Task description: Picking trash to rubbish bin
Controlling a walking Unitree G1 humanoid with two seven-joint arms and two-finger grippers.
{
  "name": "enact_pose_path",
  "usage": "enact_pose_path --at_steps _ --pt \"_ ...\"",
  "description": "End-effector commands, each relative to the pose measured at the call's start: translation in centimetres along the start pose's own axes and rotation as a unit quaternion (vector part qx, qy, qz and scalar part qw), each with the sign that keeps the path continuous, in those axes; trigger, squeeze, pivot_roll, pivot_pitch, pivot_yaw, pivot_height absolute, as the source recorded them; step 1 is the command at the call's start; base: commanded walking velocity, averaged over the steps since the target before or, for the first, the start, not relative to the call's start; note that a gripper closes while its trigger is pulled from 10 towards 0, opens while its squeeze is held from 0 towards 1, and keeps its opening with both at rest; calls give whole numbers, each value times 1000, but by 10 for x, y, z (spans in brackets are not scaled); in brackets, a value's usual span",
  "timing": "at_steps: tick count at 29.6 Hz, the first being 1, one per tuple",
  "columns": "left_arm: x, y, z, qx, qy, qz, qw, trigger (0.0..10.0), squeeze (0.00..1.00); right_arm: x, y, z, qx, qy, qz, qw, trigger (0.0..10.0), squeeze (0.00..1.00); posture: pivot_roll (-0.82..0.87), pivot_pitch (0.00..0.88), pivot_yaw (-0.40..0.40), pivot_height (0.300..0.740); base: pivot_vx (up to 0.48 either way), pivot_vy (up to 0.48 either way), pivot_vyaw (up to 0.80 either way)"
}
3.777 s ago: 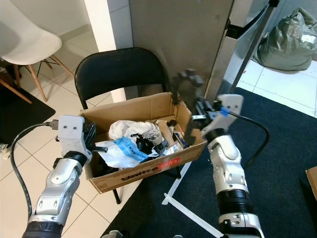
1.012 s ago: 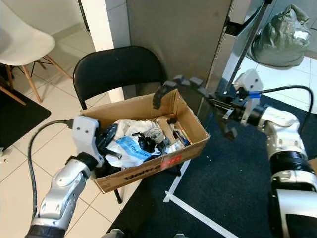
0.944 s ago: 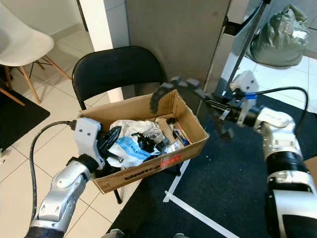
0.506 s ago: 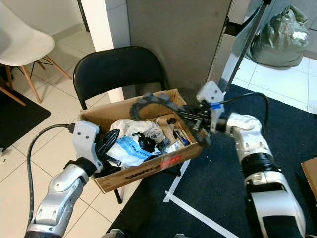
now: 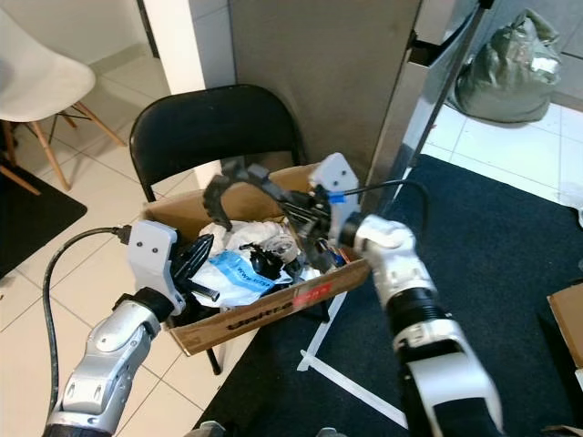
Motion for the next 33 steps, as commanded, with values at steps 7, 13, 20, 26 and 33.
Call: enact_pose_path --at_steps 7,13,20,26,33 --pt "-2 -2 2 16 4 4 1000 10000 0 -17 12 3 -66 36 7 997 10000 0 42 178 -60 740 0 0 0" --pt "-1 -1 7 31 6 4 999 10000 0 -33 26 12 -118 65 25 991 10000 0 36 194 -65 740 0 0 0" --pt "-2 -1 10 44 9 6 999 10000 0 -47 43 25 -160 86 57 982 10000 0 40 218 -80 740 0 0 0" --pt "-2 -3 11 51 10 8 999 10000 0 -61 53 40 -204 118 88 968 10000 0 46 238 -87 740 0 0 0" --pt "-2 -4 10 51 11 9 999 10000 0 -71 55 48 -233 116 115 959 10000 0 48 245 -87 740 0 0 0"
Point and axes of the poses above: a point about 5 cm out from each wrist's last joint towards the gripper, its own y axis pointing out of the wrist towards the gripper, its own x axis along the axis of the wrist's last joint, z = x × y, the point moved 5 cm from there along y, pointing out of the wrist towards the gripper, and after that the axes turned 4 degrees about y, right-handed, at the moved point
